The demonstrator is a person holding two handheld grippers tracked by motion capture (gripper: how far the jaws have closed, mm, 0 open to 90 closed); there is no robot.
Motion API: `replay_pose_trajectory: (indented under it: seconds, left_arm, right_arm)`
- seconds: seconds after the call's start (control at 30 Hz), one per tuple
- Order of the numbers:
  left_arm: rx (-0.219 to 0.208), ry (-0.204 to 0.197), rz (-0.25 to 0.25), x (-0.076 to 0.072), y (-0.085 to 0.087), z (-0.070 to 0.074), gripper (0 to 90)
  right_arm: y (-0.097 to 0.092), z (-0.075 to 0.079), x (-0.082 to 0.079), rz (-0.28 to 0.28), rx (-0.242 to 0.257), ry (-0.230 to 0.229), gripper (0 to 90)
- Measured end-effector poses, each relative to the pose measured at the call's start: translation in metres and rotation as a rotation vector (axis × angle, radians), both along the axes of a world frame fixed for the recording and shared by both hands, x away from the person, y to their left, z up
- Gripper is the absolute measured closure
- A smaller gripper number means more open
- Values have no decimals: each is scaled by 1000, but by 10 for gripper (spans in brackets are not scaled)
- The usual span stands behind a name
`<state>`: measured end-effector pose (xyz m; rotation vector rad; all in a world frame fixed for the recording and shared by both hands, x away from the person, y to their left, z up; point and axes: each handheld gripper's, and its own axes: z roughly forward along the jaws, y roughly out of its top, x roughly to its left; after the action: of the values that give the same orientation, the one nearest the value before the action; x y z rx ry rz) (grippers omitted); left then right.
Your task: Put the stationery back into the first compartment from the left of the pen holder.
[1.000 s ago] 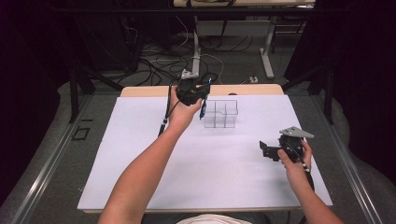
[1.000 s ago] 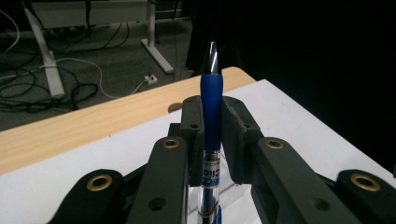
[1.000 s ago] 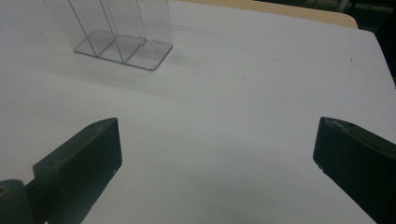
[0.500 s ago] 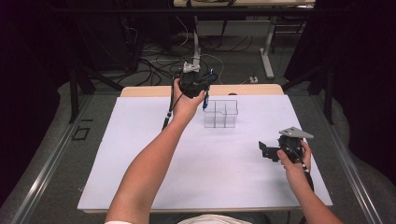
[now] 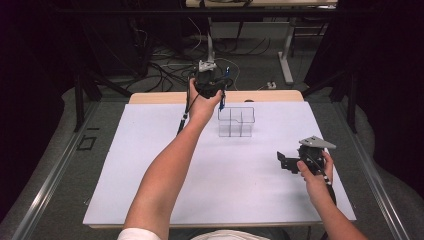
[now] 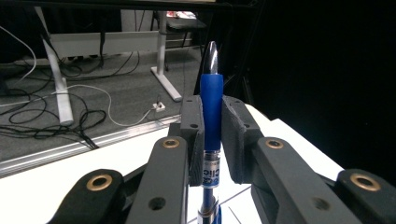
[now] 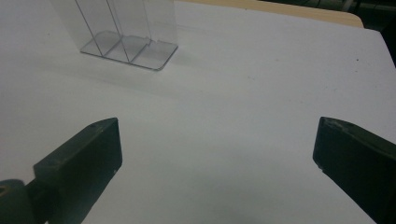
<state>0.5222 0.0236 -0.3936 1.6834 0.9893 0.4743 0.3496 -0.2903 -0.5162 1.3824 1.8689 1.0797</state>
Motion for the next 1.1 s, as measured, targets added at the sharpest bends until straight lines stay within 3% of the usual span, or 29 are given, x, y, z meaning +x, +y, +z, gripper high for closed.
replay_pose_trajectory:
  seconds: [0.17, 0.2, 0.23, 0.3, 0.5, 0.63, 0.8, 1.1]
  left_arm:
    - [-7, -13, 12, 4, -1, -3, 797]
    - [-8, -12, 19, 5, -2, -4, 797]
    - [-7, -15, 21, 5, -2, -5, 797]
    - [-6, -16, 23, 6, -2, -5, 797]
    - [4, -24, 26, 8, -4, -9, 797]
    - [24, -12, 17, 9, -10, -17, 797]
    - [36, 5, 12, 8, -15, -28, 797]
    - [49, 25, 8, 5, -17, -42, 796]
  right_arm:
    - [0, 0, 0, 9, 0, 5, 8]
    - [0, 1, -1, 11, -1, 24, 8]
    - [1, -1, 0, 0, 13, -11, 8]
    - [1, 0, -1, 10, 3, 13, 8]
    - [2, -1, -1, 6, 11, 8, 8]
    - [1, 0, -1, 9, 11, 9, 9]
    - [0, 2, -3, 18, 1, 52, 9]
    - [0, 0, -1, 27, -5, 24, 9]
